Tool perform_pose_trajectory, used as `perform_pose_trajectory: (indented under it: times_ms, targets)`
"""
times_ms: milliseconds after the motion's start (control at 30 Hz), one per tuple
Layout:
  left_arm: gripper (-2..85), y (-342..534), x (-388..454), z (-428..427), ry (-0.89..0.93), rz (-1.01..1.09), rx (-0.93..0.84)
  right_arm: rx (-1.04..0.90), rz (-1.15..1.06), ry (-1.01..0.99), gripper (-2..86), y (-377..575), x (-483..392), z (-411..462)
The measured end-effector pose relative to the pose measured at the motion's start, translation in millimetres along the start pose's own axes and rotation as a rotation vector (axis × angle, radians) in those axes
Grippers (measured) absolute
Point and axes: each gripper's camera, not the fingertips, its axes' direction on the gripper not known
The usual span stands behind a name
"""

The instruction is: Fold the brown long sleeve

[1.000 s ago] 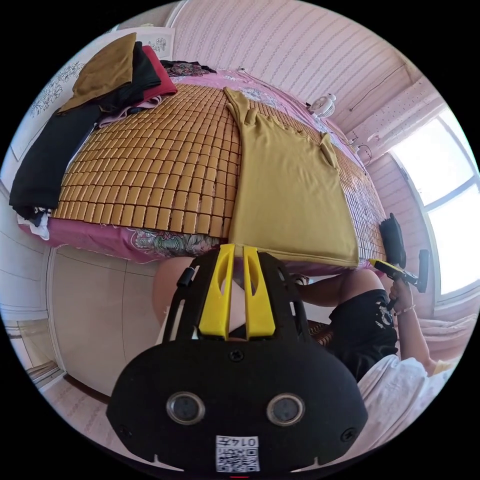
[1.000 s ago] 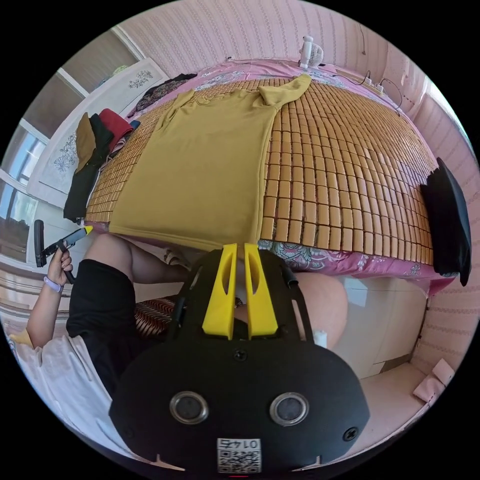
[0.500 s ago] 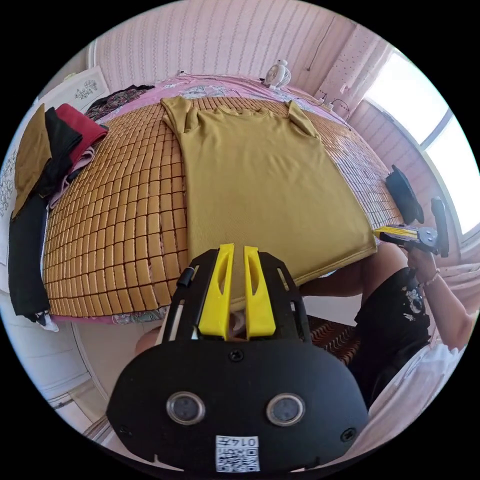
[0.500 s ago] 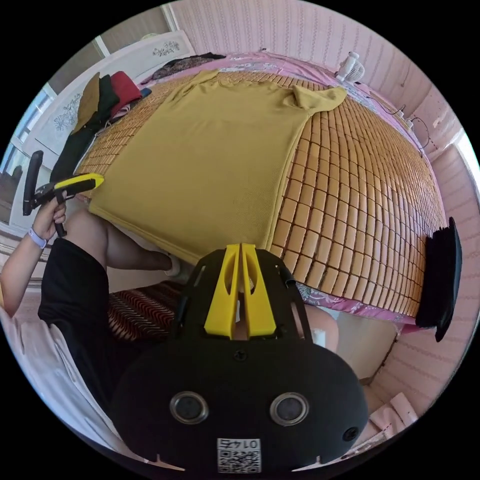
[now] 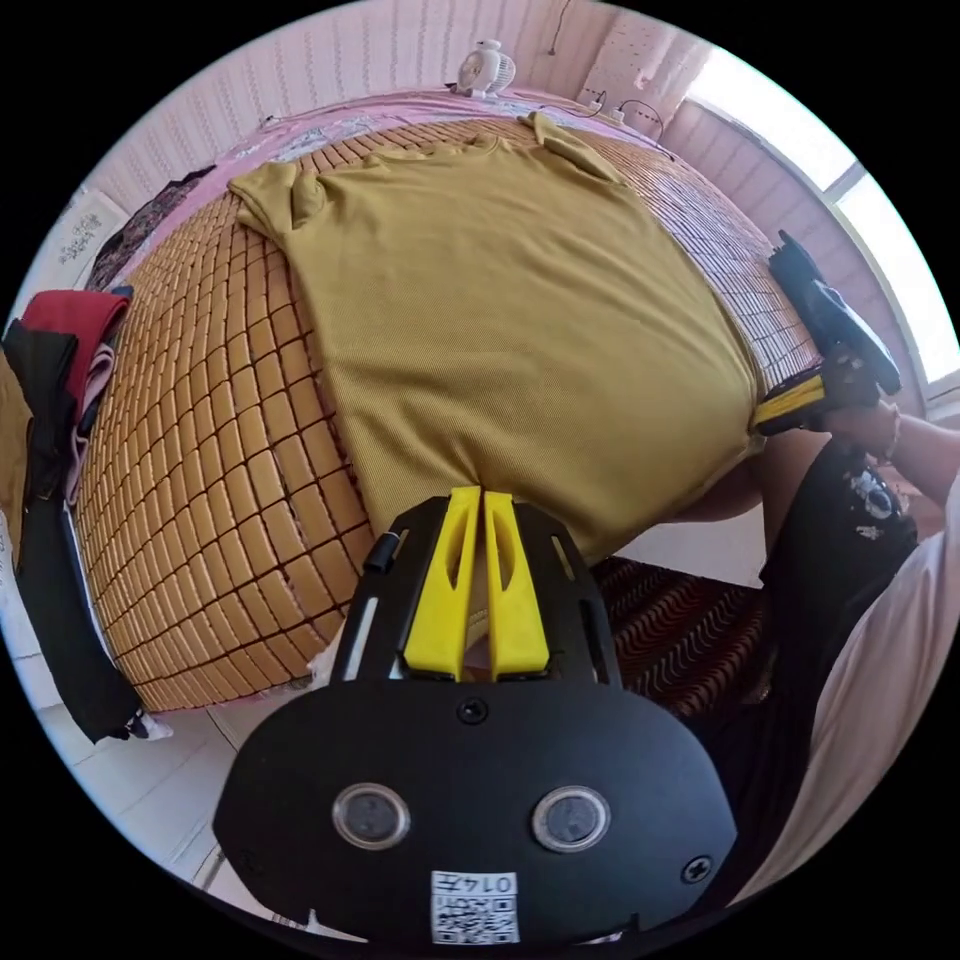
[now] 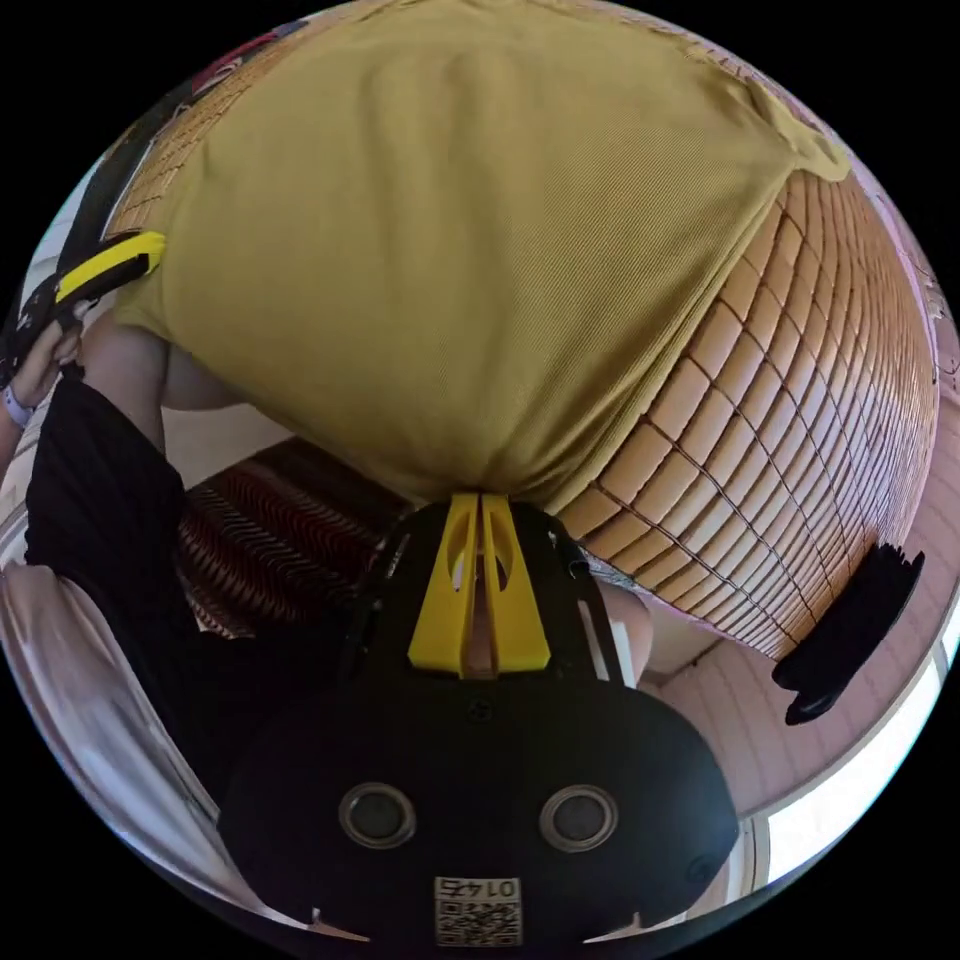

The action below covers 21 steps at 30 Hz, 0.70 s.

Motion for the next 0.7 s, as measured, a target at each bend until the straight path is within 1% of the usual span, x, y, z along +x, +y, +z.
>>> perform_pose_trajectory:
  times_ms: [33, 67, 100, 167, 233, 300, 367, 433, 467, 500, 533, 567, 600, 633, 667, 700]
  targets:
    - [-0.7, -10.7, -4.4, -3.3, 0.036, 0.008, -0.039, -0.032, 0.009, -0.030, -1.0, -3.0, 4.7, -0.7]
    - [-0.8, -16.3, -6.2, -5.2, 0.052, 0.015, -0.061, -0.054, 0.042, -0.114, -1.0, -2.3, 16.1, -4.6]
    - [-0.8, -27.1, -9.7, -8.9, 0.083, 0.021, -0.104, -0.044, 0.093, -0.195, -0.9, 4.8, 26.7, -12.0]
    - [-0.9, -43.1, -14.3, -14.5, 0.139, 0.022, -0.173, 0.005, 0.147, -0.263, -0.9, 19.4, 37.1, -32.4]
    - [-0.9, -62.5, -18.0, -27.6, 0.185, 0.002, -0.247, 0.042, 0.160, -0.277, -0.8, 33.1, 42.8, -55.8]
    - [-0.9, -76.6, -18.2, -44.1, 0.202, -0.018, -0.247, 0.117, 0.152, -0.247, -0.5, 44.4, 53.1, -86.0]
    - [-0.7, -93.7, -15.1, -60.5, 0.205, -0.016, -0.223, 0.200, 0.147, -0.208, 0.0, 43.5, 70.2, -107.4]
    - [-0.1, -128.4, -9.9, -80.9, 0.172, -0.009, -0.127, 0.295, 0.161, -0.162, 1.7, 32.5, 98.1, -128.7]
    - [0.2, -139.8, -8.6, -85.7, 0.161, -0.003, -0.090, 0.371, 0.177, -0.139, 4.2, 20.3, 121.8, -145.2]
    - [2.1, -165.5, -6.0, -93.6, 0.139, 0.008, -0.011, 0.459, 0.198, -0.119, 6.5, 5.2, 148.3, -163.5]
    - [4.0, -194.7, -3.5, -98.2, 0.120, 0.012, 0.073, 0.507, 0.212, -0.109, 7.6, -3.1, 162.3, -172.8]
    - [5.0, -209.4, -1.9, -98.8, 0.118, 0.021, 0.112, 0.597, 0.244, -0.090, 9.3, -21.2, 190.8, -190.6]
    - [6.7, -242.5, 2.5, -97.0, 0.119, 0.051, 0.181, 0.671, 0.277, -0.087, 10.7, -41.5, 219.6, -207.1]
    - [8.0, -277.9, 7.3, -91.6, 0.108, 0.070, 0.223, 0.701, 0.291, -0.093, 11.0, -52.4, 233.9, -214.5]
    - [8.1, -296.4, 9.7, -88.6, 0.109, 0.071, 0.231, 0.752, 0.328, -0.103, 11.7, -74.4, 261.3, -226.3]
    - [8.4, -332.9, 15.2, -83.8, 0.123, 0.081, 0.242, 0.775, 0.370, -0.118, 12.4, -96.9, 286.8, -234.3]
